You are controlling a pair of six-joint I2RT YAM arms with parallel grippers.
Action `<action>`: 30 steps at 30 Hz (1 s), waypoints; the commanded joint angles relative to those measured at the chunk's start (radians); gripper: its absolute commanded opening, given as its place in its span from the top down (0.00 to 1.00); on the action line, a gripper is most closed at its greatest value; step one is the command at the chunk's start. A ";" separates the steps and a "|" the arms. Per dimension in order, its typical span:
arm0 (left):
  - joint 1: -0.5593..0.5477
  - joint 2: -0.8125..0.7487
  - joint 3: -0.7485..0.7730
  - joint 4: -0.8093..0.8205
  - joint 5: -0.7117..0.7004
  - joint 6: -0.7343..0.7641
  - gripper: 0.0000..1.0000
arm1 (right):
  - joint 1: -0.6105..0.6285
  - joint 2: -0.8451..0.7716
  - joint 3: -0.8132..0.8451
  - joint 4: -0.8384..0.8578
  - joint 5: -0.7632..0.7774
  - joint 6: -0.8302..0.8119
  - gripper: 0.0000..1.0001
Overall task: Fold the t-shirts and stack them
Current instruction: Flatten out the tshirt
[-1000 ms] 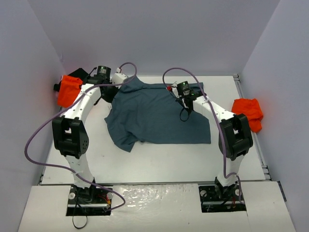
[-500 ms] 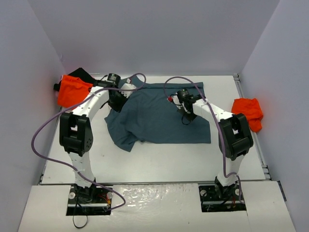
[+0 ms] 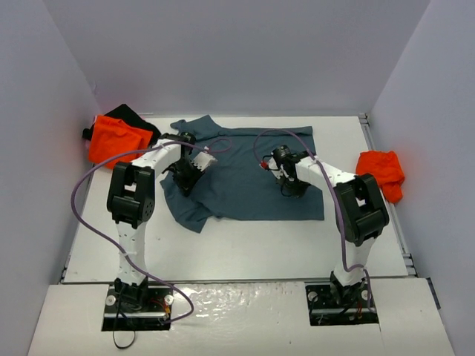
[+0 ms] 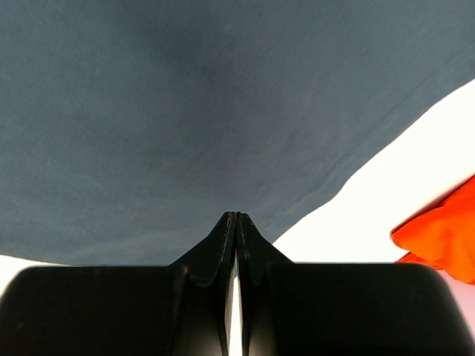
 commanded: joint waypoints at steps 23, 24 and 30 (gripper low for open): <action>0.021 -0.258 -0.309 -0.154 -0.039 0.086 1.00 | -0.164 -0.016 -0.196 -0.047 0.189 -0.080 1.00; 0.021 -0.265 -0.309 -0.139 -0.039 0.080 1.00 | -0.164 -0.021 -0.186 -0.046 0.186 -0.074 1.00; 0.017 -0.249 -0.280 -0.109 -0.014 0.053 1.00 | -0.164 -0.073 -0.122 -0.043 0.203 -0.047 1.00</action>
